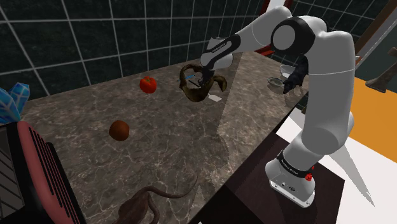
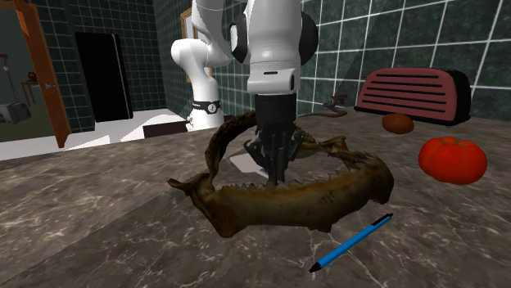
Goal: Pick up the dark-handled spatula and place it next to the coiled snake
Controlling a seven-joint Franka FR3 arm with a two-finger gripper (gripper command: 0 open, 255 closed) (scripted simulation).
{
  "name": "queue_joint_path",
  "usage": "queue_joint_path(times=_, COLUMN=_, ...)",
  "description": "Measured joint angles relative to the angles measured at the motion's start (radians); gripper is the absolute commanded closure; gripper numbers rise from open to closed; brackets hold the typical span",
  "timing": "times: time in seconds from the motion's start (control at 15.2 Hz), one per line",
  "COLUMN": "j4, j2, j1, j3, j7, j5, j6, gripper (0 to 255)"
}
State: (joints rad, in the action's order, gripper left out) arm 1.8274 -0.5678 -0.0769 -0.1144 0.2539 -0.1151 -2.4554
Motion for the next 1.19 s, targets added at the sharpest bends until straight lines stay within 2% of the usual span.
queue_joint_path(times=0.4, j4=-0.001, j2=0.003, j1=0.001, j3=0.0, j7=-0.001, j5=0.001, j6=0.005, gripper=255)
queue_joint_path(times=1.19, j4=-0.021, j2=0.101, j1=0.009, j3=-0.013, j7=-0.014, j5=0.019, j6=0.122, gripper=255)
